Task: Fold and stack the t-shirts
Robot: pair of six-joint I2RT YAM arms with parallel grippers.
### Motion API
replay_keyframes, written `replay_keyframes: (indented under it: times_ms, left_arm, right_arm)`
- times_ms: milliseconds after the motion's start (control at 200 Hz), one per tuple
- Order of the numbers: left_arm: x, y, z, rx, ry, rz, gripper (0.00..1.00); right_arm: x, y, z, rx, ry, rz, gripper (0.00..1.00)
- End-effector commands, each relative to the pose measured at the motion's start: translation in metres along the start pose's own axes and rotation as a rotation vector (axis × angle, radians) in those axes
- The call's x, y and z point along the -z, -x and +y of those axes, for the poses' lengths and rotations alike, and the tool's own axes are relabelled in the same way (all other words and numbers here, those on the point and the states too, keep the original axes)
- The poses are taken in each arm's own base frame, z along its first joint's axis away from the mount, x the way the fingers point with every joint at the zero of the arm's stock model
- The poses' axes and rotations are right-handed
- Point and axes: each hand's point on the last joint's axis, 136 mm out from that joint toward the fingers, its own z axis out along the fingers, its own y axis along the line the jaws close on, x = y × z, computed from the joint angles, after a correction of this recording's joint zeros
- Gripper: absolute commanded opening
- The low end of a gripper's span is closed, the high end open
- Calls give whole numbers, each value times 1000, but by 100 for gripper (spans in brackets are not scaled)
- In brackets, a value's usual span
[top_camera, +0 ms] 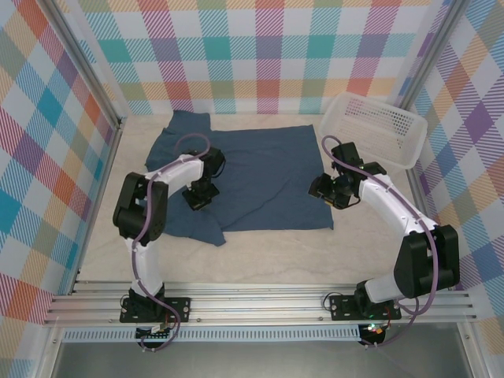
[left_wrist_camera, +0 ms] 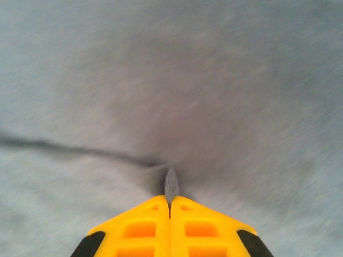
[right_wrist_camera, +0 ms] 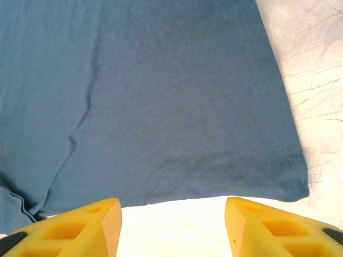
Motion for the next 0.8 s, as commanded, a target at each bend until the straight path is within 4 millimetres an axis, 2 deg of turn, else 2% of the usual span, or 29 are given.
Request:
replay_keyframes:
  times_ms: [0, 115, 245, 380, 435, 615, 695, 795]
  left_arm:
    - [33, -21, 56, 75, 45, -44, 0]
    - [42, -57, 109, 205, 20, -49, 0]
    - [41, -97, 163, 328, 30, -43, 0]
    - [40, -118, 202, 419, 41, -58, 0]
    - [36, -123, 208, 462, 36, -47, 0]
    - [28, -125, 202, 439, 76, -35, 0]
    - [28, -122, 201, 418, 106, -60, 0]
    - [22, -119, 195, 382, 118, -72, 0]
  right_arm:
    - [1, -6, 1, 9, 12, 14, 53]
    - [-8, -13, -7, -5, -5, 52, 53]
    - [-17, -21, -17, -20, -31, 86, 53]
    - [-23, -26, -21, -21, -38, 113, 53]
    - [-25, -27, -22, -19, -39, 122, 53]
    - [-33, -31, -30, -26, -65, 153, 53]
    - [-37, -34, -42, -61, -97, 157, 53]
    - [-36, -39, -68, -149, -163, 147, 53]
